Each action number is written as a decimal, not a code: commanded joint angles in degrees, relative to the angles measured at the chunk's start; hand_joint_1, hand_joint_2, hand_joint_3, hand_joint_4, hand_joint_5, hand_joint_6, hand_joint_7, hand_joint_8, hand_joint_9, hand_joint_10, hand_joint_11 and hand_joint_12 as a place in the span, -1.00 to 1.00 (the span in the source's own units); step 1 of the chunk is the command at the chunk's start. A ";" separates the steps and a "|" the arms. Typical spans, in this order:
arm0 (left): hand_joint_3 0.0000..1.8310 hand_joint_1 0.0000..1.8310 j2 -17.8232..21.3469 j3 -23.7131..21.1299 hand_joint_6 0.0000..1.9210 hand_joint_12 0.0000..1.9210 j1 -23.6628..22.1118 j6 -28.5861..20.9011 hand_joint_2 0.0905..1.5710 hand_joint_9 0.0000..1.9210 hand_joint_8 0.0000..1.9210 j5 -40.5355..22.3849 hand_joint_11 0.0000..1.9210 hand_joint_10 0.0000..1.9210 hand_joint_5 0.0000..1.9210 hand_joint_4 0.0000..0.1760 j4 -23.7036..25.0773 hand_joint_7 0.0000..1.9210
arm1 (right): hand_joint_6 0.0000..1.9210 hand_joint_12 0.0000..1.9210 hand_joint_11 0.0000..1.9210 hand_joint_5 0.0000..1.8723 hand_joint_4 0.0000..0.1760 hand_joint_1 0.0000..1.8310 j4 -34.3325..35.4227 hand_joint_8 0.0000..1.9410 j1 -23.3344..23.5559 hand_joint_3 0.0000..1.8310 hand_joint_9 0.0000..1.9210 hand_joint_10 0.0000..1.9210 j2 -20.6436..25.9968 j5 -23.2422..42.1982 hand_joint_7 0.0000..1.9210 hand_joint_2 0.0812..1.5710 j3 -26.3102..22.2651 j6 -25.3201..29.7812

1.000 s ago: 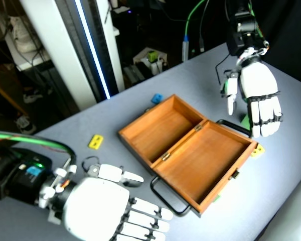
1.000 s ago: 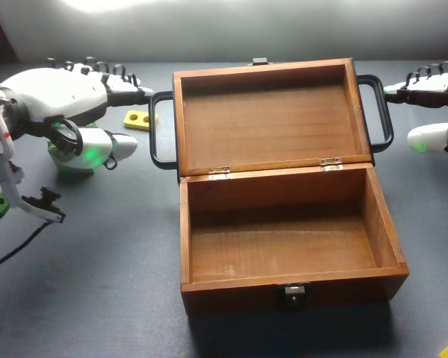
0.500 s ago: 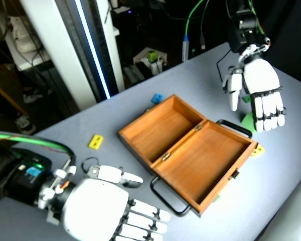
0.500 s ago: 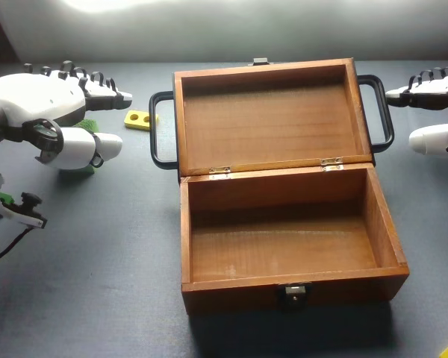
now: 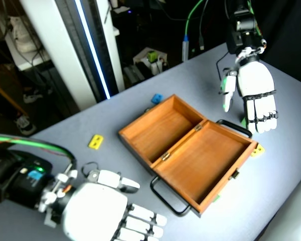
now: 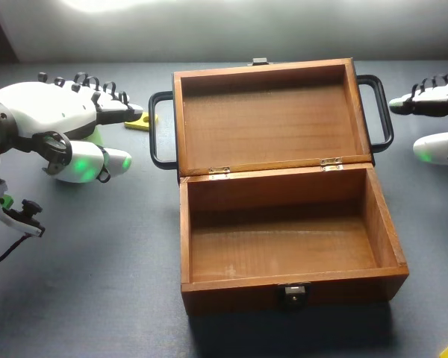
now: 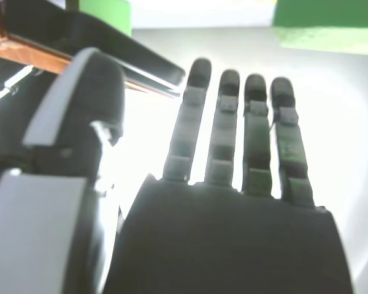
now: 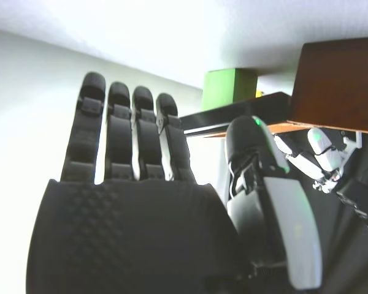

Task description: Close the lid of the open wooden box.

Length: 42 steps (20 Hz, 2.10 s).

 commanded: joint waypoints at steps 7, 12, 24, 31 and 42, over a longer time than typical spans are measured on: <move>-1.00 -0.69 -0.44 -1.23 -0.99 -0.93 -0.74 -2.71 0.83 -0.90 -0.99 -8.73 -0.91 -0.99 -0.84 -1.00 1.73 -0.85 | -1.00 -0.98 -0.77 -0.82 -1.00 -0.85 0.89 -1.00 0.68 -1.00 -0.81 -0.99 -0.20 6.58 -0.81 0.80 -0.77 0.18; -1.00 -0.69 -0.44 -1.61 -1.00 -0.92 -0.43 -4.04 0.82 -0.87 -1.00 -10.85 -0.91 -0.99 -0.81 -1.00 1.82 -0.82 | -1.00 -0.99 -0.81 -0.82 -1.00 -0.81 2.11 -0.99 0.70 -1.00 -0.84 -0.99 -0.02 8.59 -0.83 0.80 -1.34 0.19; -0.99 -0.92 1.03 -3.02 -1.00 -0.92 1.29 -7.47 0.83 -0.91 -1.00 -17.26 -0.91 -1.00 -0.84 -1.00 1.20 -0.91 | -1.00 -0.99 -0.90 -0.86 -1.00 -0.94 8.33 -1.00 -1.49 -1.00 -0.90 -1.00 1.68 17.10 -0.86 0.77 -4.55 0.19; -1.00 -0.65 2.52 -3.66 -1.00 -0.87 2.36 -6.88 0.84 -0.84 -1.00 -17.96 -0.85 -0.99 -0.80 -1.00 0.20 -0.86 | -1.00 -0.98 -0.85 -0.84 -1.00 -0.88 8.82 -0.99 -2.23 -1.00 -0.86 -0.99 2.48 16.77 -0.84 0.79 -4.37 0.19; -1.00 -0.72 0.56 -0.30 -1.00 -0.93 1.20 1.23 0.84 -0.91 -1.00 -8.63 -0.91 -1.00 -0.83 -1.00 -5.11 -0.86 | -1.00 -0.99 -0.85 -0.83 -1.00 -0.95 12.58 -1.00 -3.19 -1.00 -0.87 -1.00 1.10 11.72 -0.85 0.77 -0.23 -1.78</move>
